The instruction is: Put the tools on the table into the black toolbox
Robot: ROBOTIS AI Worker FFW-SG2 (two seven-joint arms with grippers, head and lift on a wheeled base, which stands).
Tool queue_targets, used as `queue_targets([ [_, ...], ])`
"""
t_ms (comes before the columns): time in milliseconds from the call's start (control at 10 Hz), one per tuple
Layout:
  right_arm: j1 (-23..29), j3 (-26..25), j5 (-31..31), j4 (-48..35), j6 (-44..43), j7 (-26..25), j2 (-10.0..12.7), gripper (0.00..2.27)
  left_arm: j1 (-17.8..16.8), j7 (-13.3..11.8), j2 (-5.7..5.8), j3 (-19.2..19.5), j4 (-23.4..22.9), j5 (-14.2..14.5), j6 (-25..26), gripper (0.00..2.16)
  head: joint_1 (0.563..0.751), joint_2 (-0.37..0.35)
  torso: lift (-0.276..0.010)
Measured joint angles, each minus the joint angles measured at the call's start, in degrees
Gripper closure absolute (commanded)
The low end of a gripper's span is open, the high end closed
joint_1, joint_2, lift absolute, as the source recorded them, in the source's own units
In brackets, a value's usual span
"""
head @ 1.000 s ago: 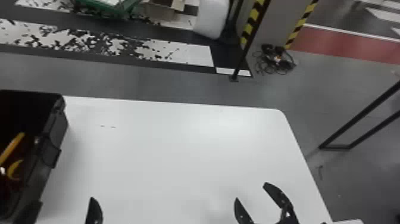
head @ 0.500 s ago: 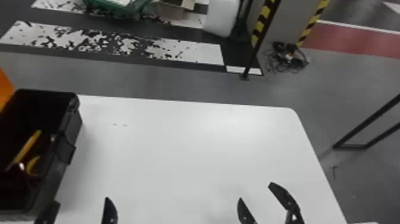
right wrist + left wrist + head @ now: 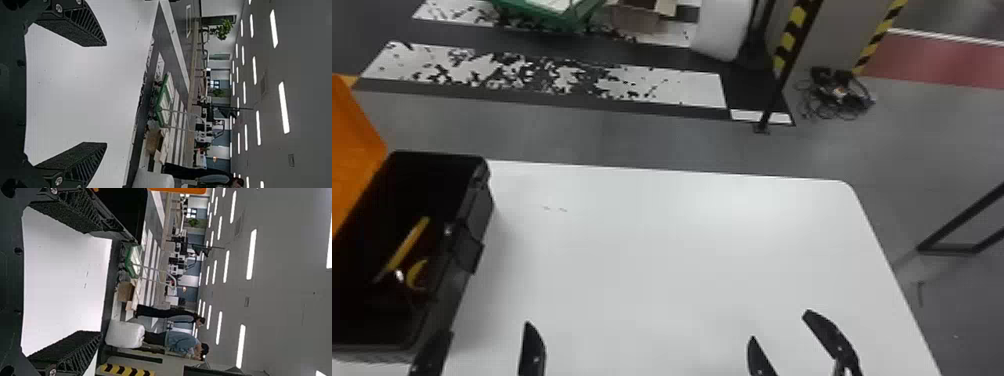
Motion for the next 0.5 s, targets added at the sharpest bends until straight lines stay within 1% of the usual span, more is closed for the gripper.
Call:
queue_targets([
  [300,0.1,0.0,0.1,0.1,-0.1,-0.3,0.0,0.11,0.1,0.1,0.04,0.4,-0.2,0.7,-1.6,0.06,0.695,-0.123,-0.039],
  [500,0.0,-0.1,0.2,0.2,-0.1,-0.6,0.0,0.11,-0.1,0.1,0.09,0.5,-0.1,1.0,-1.7,0.06,0.695,-0.120,-0.039],
])
